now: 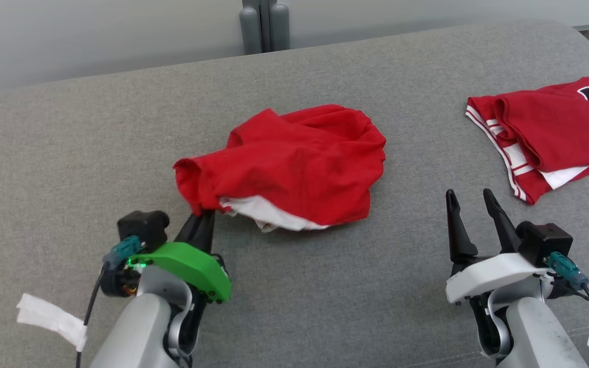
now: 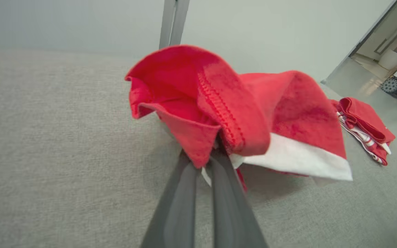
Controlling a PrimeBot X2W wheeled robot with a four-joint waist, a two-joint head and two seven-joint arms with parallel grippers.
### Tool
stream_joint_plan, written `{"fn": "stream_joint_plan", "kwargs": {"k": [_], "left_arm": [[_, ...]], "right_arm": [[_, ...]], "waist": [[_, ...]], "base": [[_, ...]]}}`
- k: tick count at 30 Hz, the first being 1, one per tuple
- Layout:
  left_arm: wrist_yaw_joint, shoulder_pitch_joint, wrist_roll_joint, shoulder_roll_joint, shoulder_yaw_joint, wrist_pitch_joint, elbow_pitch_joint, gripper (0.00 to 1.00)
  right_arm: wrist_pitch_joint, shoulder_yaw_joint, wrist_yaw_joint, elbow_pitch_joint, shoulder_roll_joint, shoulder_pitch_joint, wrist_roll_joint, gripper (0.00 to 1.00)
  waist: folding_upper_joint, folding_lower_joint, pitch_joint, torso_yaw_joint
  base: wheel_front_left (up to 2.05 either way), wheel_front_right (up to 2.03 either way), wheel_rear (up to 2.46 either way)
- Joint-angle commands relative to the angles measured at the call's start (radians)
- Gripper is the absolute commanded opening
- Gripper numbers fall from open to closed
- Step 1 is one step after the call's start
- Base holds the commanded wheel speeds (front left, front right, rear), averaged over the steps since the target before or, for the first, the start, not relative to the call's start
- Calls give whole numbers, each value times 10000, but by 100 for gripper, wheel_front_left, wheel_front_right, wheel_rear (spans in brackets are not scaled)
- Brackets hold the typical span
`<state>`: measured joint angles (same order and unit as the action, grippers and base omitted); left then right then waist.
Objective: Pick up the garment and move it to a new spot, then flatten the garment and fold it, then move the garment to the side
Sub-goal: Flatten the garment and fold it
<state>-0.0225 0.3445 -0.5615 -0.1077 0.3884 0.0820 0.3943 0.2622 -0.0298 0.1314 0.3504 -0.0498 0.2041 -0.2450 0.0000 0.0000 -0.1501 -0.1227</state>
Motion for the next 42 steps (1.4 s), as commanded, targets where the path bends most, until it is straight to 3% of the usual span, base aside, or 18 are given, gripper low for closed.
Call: {"fn": "stream_joint_plan", "kwargs": {"k": [1,5,15,16,17,18,26,34,42], "left_arm": [[100,-207,-150,-114,-152,-128,46,0],[309,-361,-579,-356,-631,-357,509,0],[287,411,-1005,-498,-1204,-48,2440,0],[270,474,-936,-536,-1195,52,2620,18],[253,518,-895,-559,-1172,147,2778,46],[222,558,-850,-572,-1150,297,2911,98],[136,263,-281,-723,-937,1497,3368,100],[271,-586,234,-551,-756,1810,2387,100],[613,-1612,532,-120,-669,1828,435,100]], "right_arm": [[33,-37,-16,-36,-17,-137,-70,100],[30,-77,-16,-51,-16,7,-67,100],[31,-93,-16,34,-18,196,19,100],[31,-86,-16,49,-15,179,39,100],[31,-81,-16,70,-13,157,58,100],[31,-72,-16,84,-18,121,77,100],[23,38,-16,162,-18,-305,199,100],[-105,-105,-16,68,-14,-746,466,100],[-306,-1573,-18,825,-877,-137,2455,100]], "waist": [[0,0,-61,-49],[0,0,-265,-216],[0,0,-511,-422],[0,0,-484,-416],[0,0,-441,-407],[0,0,-387,-391],[0,0,382,10],[0,0,1135,654],[0,0,892,1555]], "base": [[0,0,0],[0,0,0],[0,0,0],[0,0,0],[0,0,0],[0,0,0],[0,0,0],[0,0,0],[0,0,0]]}}
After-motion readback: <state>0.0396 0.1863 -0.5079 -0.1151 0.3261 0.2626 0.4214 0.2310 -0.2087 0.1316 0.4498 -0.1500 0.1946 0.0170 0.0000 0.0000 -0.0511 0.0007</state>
